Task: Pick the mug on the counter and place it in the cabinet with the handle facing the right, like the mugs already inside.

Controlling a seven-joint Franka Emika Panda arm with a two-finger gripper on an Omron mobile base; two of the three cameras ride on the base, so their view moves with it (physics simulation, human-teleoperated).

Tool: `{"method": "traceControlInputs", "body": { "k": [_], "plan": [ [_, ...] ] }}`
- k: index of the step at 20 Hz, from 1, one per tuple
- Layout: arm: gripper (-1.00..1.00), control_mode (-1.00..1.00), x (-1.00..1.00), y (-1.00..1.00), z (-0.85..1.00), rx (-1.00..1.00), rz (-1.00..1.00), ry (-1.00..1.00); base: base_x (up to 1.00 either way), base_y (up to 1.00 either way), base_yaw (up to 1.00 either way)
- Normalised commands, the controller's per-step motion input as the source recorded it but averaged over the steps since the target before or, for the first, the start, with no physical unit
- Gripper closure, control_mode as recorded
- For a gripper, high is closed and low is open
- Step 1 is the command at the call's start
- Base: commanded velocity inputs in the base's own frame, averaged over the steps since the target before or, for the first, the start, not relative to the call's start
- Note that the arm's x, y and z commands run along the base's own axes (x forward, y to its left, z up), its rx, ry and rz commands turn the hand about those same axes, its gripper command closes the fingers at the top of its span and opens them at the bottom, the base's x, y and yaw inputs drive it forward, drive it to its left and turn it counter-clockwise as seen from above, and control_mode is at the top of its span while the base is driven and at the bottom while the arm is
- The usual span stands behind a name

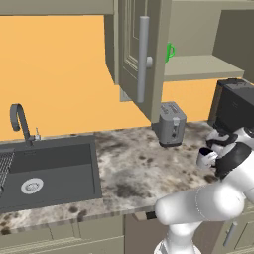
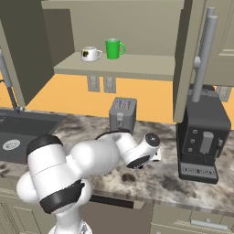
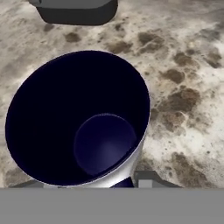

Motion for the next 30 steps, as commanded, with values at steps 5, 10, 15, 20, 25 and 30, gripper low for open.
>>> {"method": "traceControlInputs", "body": {
  "k": [5,10,15,20,25,30],
  "plan": [
    [1.0,-1.0,0.07,-0.01,-0.08,0.0,0.06,0.0,0.0,0.0,0.0],
    [1.0,-1.0,0.0,0.01,0.0,0.0,0.03,0.0,0.0,0.0,0.0],
    [1.0,-1.0,-0.01,0.27,0.21,0.0,0.01,-0.01,0.0,0.0,0.0],
    [1.0,-1.0,0.0,0.45,0.24,0.0,0.0,-0.03,0.0,0.0,0.0],
    [1.0,-1.0,0.0,0.54,0.06,0.0,0.0,-0.02,0.0,0.0,0.0],
    [1.0,-1.0,0.0,0.56,0.0,0.0,0.0,-0.02,0.0,0.0,0.0]
  ]
}}
